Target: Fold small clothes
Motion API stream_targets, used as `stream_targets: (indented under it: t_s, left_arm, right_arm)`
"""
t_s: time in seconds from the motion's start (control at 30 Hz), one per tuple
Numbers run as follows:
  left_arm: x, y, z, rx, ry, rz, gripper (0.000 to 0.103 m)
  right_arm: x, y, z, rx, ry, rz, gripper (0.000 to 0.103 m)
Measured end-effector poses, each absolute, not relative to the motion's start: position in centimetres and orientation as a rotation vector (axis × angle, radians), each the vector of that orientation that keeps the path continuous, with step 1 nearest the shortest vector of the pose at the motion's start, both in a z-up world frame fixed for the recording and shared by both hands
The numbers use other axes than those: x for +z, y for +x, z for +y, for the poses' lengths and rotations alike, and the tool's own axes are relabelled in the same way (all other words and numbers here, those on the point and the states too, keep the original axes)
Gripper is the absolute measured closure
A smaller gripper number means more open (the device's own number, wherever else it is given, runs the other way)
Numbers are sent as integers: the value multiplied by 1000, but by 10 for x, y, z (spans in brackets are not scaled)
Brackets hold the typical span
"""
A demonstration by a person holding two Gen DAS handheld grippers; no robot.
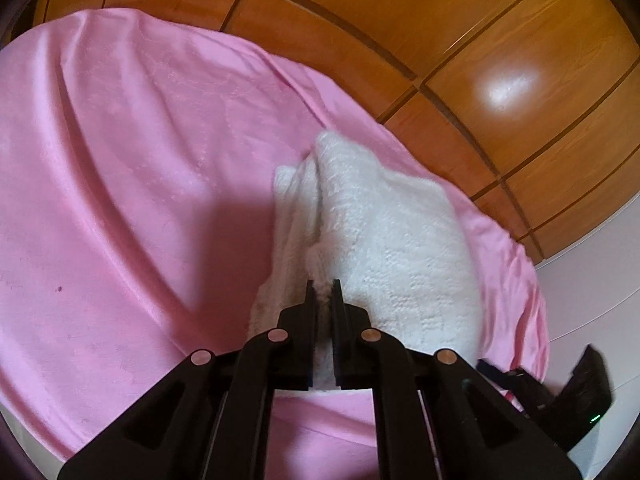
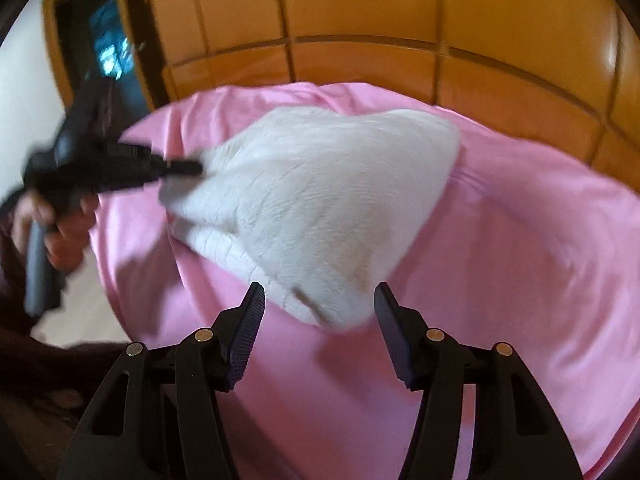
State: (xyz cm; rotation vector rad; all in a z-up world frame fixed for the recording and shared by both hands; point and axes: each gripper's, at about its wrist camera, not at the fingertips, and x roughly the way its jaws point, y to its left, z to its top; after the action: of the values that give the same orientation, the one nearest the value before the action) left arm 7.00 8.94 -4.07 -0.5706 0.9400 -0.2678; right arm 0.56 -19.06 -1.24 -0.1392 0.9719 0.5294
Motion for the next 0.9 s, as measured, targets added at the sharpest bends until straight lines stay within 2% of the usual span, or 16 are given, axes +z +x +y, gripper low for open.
stream_targets:
  t_s: [0.07, 0.13, 0.2, 0.33, 0.5, 0.57, 0.6, 0.63, 0.67, 0.7, 0.8, 0.9]
  left_arm:
    - [-33, 69, 90, -277, -561, 925, 98]
    - [-25, 66, 91, -274, -547, 909, 99]
    - [-21, 63, 93, -278, -532, 908, 99]
    - [-36, 53, 89, -238, -458, 969, 99]
    - [-74, 64, 79, -145, -415, 1052, 98]
    - [-63, 63, 74, -134, -393, 1024, 90]
    - [-56, 62, 73, -123, -380, 1007, 82]
    - [-46, 60, 73, -116, -366, 987, 78]
    - [-38, 58, 74, -112, -363, 966, 78]
    - [-30, 57, 73, -100, -350, 939, 78]
    - [-11, 55, 65, -64, -288, 873, 78]
    - [0, 56, 54, -58, -238, 834, 73]
  right_arm:
    - [-19, 7, -178, 519, -197, 953, 42]
    - [-29, 12, -168, 481, -283, 942, 70]
    - [-31, 17, -170, 458, -312, 944, 84]
    - [-17, 8, -188, 500, -302, 947, 92]
    - [-45, 11, -186, 509, -264, 1001, 92]
    - [-41, 9, -184, 510, -262, 994, 89]
    - [-38, 9, -186, 519, -261, 996, 82]
    - [-33, 8, -189, 534, -251, 998, 75]
    - [-28, 8, -194, 557, -224, 1013, 49]
    - [-22, 8, -199, 574, -194, 1029, 39]
    - [0, 6, -215, 592, -126, 1001, 39]
    - [20, 25, -228, 574, 0, 956, 39]
